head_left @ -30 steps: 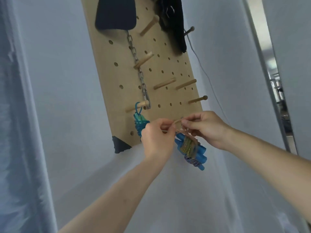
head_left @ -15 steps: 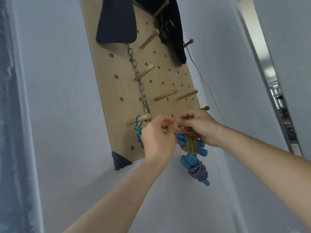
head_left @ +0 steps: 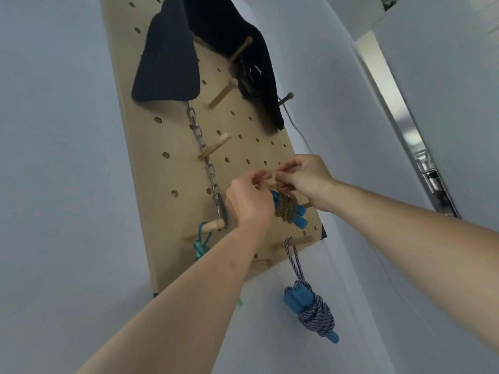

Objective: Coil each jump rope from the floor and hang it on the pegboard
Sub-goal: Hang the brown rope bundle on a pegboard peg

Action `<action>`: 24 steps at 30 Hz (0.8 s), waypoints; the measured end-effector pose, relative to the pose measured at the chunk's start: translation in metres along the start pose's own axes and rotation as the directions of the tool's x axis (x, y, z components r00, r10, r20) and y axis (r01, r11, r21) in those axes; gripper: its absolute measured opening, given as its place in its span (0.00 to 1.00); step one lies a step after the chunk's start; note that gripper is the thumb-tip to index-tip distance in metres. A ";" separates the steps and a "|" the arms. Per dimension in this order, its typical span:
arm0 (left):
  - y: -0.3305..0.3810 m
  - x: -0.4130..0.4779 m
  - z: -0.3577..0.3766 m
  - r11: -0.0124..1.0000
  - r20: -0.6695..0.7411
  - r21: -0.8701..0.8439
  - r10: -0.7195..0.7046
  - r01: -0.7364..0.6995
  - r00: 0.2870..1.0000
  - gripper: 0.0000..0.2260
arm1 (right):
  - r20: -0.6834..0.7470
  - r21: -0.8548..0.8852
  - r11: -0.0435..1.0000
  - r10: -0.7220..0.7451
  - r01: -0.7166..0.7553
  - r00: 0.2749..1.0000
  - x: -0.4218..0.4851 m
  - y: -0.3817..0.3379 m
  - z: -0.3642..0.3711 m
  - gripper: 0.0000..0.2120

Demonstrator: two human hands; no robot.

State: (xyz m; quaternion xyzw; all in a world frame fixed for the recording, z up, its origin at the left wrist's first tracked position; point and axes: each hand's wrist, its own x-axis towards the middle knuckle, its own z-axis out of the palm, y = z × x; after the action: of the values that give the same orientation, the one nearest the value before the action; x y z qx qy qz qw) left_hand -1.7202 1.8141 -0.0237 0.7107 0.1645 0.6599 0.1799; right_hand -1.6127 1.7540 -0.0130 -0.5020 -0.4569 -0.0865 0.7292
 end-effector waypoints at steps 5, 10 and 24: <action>-0.003 0.020 0.013 0.999 -0.024 0.037 -0.010 0.011 1.000 0.10 | -0.053 -0.026 1.000 0.009 -0.010 0.999 0.022 0.001 0.009 0.04; -0.017 0.031 0.018 0.992 -0.046 0.117 -0.042 0.047 0.998 0.11 | 0.025 -0.064 0.997 0.047 -0.045 0.999 0.030 0.008 0.020 0.07; -0.012 -0.008 -0.016 0.992 0.105 0.122 0.024 -0.037 0.994 0.14 | 0.100 -0.298 0.950 -0.064 0.091 0.993 -0.029 0.033 -0.022 0.16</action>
State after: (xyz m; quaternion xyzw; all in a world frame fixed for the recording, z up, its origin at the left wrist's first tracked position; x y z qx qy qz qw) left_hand -1.7363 1.8212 -0.0352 0.7562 0.1846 0.6134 0.1337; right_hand -1.5972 1.7427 -0.0580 -0.5926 -0.4899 -0.1614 0.6187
